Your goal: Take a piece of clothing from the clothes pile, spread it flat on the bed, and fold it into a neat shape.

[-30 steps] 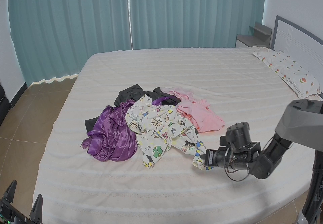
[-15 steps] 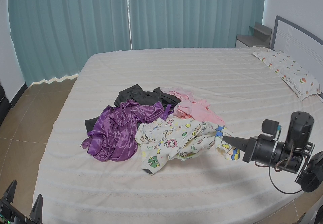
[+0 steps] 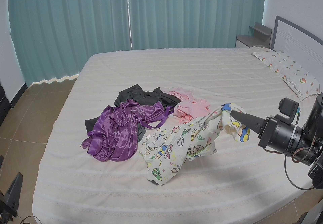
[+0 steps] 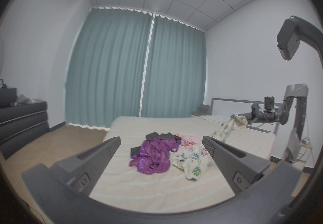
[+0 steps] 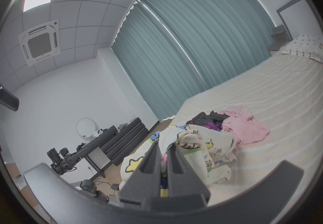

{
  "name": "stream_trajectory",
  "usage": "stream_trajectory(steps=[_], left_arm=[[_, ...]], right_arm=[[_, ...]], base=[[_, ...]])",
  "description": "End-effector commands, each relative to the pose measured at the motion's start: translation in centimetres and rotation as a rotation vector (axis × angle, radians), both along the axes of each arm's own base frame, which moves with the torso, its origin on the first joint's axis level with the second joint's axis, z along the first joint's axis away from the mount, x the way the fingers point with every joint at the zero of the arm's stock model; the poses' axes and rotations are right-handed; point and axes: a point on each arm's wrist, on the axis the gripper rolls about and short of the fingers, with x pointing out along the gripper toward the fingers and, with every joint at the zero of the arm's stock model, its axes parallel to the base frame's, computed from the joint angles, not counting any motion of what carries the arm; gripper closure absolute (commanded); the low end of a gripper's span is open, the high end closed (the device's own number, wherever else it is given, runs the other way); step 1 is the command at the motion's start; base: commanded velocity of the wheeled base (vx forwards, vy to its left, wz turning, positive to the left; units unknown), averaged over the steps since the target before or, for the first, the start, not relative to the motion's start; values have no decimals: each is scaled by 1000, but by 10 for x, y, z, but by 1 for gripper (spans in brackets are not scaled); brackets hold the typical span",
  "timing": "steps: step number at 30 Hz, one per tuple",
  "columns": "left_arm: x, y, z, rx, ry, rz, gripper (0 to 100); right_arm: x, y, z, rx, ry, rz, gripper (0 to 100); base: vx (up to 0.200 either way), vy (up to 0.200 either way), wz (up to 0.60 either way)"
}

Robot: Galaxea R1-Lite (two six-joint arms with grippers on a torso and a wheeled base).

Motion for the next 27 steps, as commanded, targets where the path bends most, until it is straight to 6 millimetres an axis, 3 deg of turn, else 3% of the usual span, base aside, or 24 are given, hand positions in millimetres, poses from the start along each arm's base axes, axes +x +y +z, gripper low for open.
stream_trajectory(steps=[1,8,15,20,27], left_arm=[[114,-52,4,67,532,-511,0],[154,-102,-34,116,576,-662,0],[181,-144,-64,83,576,-623,0],[188,-176,-79,3,504,-510,0],[197,-198,-94,-29,442,-378,0]], right_arm=[[30,58,44,113,-119,31,100],[56,86,55,132,-126,-20,100],[75,110,57,151,-120,-104,100],[78,113,57,154,-116,-142,100],[76,111,56,153,-113,-146,100]], base=[[0,0,0],[0,0,0],[0,0,0],[0,0,0],[0,0,0]])
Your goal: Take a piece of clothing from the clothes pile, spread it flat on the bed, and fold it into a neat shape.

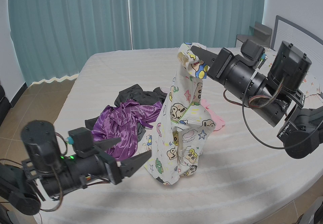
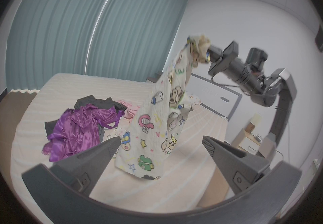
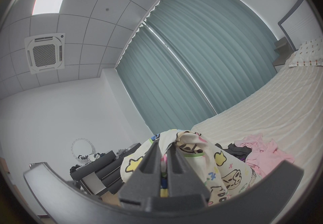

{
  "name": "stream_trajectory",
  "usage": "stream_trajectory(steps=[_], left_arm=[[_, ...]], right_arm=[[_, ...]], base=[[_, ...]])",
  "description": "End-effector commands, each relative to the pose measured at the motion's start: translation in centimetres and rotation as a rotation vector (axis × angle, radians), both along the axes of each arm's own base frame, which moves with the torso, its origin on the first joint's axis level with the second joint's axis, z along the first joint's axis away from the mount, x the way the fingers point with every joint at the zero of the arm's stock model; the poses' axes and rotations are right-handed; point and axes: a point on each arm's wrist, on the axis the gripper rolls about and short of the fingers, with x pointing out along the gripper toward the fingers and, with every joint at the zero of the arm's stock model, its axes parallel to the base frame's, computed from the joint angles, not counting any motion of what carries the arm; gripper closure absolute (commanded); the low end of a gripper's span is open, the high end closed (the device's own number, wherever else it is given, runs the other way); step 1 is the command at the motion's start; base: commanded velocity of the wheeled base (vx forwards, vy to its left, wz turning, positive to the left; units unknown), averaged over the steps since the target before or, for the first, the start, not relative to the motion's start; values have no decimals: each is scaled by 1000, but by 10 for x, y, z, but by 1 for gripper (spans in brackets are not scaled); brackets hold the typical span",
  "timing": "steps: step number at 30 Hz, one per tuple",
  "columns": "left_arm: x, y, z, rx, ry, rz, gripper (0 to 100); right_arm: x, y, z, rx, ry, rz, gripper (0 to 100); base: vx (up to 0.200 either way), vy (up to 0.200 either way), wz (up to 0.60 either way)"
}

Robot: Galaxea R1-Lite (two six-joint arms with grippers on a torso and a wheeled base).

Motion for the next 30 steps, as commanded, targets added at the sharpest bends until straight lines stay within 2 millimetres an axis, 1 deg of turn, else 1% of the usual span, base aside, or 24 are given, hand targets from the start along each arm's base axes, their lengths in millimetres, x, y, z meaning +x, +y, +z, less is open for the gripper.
stream_trajectory(steps=[1,4,8,9,10,11,17,20,21,23,24,26,30], left_arm=[[12,-51,-58,63,93,59,0],[22,-60,-61,50,65,110,0],[28,-65,-65,56,62,137,0],[37,-70,-69,56,50,192,0],[38,-71,-69,55,46,202,0],[45,-75,-70,46,27,249,0],[74,-87,-72,-9,-34,343,0],[86,-92,-78,-16,-44,375,0],[86,-92,-78,-16,-44,375,0],[92,-92,-92,12,-27,392,0],[92,-91,-94,19,-23,396,0],[96,-85,-103,48,-11,451,0],[96,-76,-112,86,7,504,0]], right_arm=[[11,18,-6,0,19,-21,100],[10,17,-5,1,18,-23,100],[10,16,-7,-3,23,-23,100],[9,16,-8,-5,25,-23,100],[9,16,-8,-6,26,-23,100],[9,16,-9,-6,26,-23,100],[5,12,-5,2,17,-23,100],[3,11,-4,2,17,-23,100],[3,11,-4,2,17,-23,100],[2,10,-1,5,14,-23,100],[2,9,-1,5,14,-24,100],[2,8,-1,6,13,-27,100],[2,5,2,10,8,-34,100]], base=[[0,0,0],[0,0,0],[0,0,0],[0,0,0],[0,0,0],[0,0,0],[0,0,0],[0,0,0],[0,0,0],[0,0,0],[0,0,0],[0,0,0],[0,0,0]])
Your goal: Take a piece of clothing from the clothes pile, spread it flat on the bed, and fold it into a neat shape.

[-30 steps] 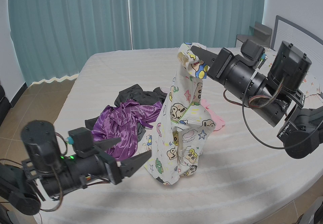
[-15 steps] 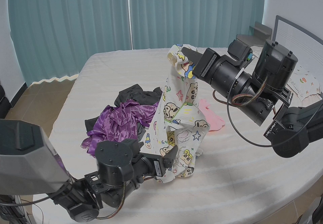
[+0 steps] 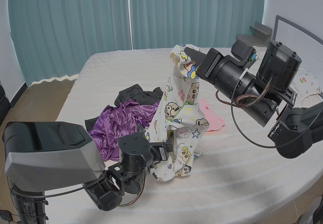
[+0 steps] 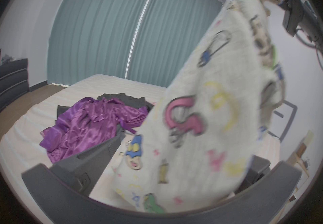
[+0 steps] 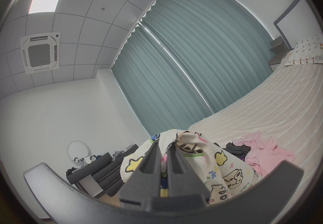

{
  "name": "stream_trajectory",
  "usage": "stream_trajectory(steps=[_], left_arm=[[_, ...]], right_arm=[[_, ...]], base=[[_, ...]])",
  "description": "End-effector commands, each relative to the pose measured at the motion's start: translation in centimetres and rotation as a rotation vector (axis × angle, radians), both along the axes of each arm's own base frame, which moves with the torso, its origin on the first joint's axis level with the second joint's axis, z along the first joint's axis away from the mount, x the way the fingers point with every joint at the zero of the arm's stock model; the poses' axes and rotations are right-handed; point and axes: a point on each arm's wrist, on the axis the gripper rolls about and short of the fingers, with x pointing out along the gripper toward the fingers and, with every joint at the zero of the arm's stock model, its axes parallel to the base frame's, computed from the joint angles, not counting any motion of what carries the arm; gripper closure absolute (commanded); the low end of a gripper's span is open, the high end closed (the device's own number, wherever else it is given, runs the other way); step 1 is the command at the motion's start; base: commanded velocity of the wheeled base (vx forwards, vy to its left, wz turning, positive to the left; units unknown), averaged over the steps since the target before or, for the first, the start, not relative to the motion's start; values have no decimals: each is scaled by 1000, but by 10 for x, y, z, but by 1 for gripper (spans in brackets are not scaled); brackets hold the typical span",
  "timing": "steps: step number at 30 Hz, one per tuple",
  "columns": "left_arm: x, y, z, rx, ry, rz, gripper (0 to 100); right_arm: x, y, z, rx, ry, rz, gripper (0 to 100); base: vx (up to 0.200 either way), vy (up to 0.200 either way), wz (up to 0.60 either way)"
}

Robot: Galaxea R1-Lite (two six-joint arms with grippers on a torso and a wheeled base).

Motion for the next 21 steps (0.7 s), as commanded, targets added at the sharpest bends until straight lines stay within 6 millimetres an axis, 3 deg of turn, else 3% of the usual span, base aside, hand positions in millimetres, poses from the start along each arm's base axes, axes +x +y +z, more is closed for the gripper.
stream_trajectory(steps=[1,10,18,19,21], left_arm=[[-3,13,-24,67,70,42,0],[-21,28,-52,159,176,41,0],[-6,27,-70,93,120,43,0],[-6,28,-71,93,124,37,100],[-8,30,-71,89,133,24,100]], right_arm=[[-1,-5,5,10,-11,-8,100],[0,-7,5,9,-10,-16,100],[0,-10,-2,-4,5,-23,100],[1,-12,-2,-5,7,-28,100],[2,-15,-4,-8,10,-37,100]], base=[[0,0,0],[0,0,0],[0,0,0],[0,0,0],[0,0,0]])
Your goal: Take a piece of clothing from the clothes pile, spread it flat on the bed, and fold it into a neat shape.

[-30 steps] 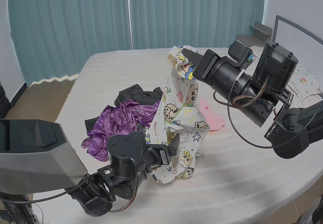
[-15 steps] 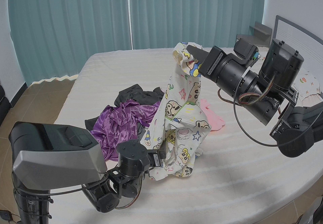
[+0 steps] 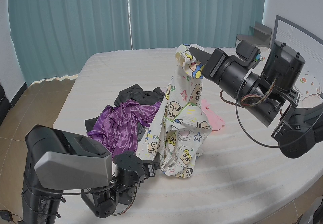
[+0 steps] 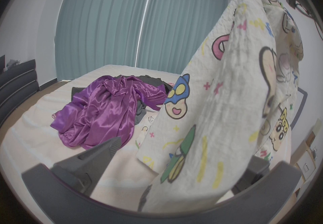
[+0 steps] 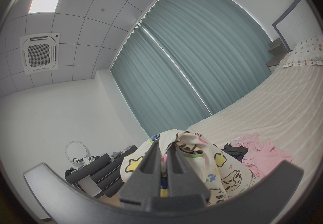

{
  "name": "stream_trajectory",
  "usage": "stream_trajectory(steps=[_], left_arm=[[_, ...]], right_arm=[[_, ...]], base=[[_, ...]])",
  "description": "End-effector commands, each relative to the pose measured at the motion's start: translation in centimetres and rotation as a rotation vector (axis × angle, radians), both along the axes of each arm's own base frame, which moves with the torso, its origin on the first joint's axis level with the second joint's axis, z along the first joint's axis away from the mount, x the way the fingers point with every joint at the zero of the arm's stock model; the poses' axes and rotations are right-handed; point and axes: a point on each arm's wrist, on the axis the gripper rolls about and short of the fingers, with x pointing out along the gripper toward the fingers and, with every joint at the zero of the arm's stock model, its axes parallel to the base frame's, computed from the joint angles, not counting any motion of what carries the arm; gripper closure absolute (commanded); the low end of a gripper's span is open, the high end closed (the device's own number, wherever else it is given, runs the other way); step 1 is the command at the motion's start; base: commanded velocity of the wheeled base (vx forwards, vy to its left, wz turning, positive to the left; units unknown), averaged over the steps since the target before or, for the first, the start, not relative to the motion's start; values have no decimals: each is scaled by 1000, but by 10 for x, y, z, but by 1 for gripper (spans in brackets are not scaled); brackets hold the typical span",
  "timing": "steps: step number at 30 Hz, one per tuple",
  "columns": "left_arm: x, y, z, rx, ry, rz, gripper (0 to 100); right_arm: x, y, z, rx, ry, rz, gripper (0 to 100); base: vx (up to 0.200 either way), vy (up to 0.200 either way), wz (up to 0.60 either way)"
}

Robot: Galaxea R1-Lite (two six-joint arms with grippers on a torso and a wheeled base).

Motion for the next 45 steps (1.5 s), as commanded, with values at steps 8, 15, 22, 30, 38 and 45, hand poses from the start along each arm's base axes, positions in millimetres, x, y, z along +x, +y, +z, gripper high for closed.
stream_trajectory(steps=[8,15,22,30,38,45], left_arm=[[-14,36,9,-12,25,8,100],[-15,68,74,-129,-125,91,100],[-10,80,130,-235,-315,122,100],[-1,85,217,-320,-520,145,100],[-20,95,281,-327,-647,145,100],[-35,102,298,-330,-661,144,100]], right_arm=[[1,-39,-15,-41,53,-95,100],[5,-72,-41,-93,137,-194,100],[7,-96,-25,-61,100,-283,100],[-10,-113,30,33,-51,-337,100],[-43,-116,80,92,-147,-288,100],[-51,-115,75,82,-127,-265,100]], base=[[0,0,0],[0,0,0],[0,0,0],[0,0,0],[0,0,0],[0,0,0]])
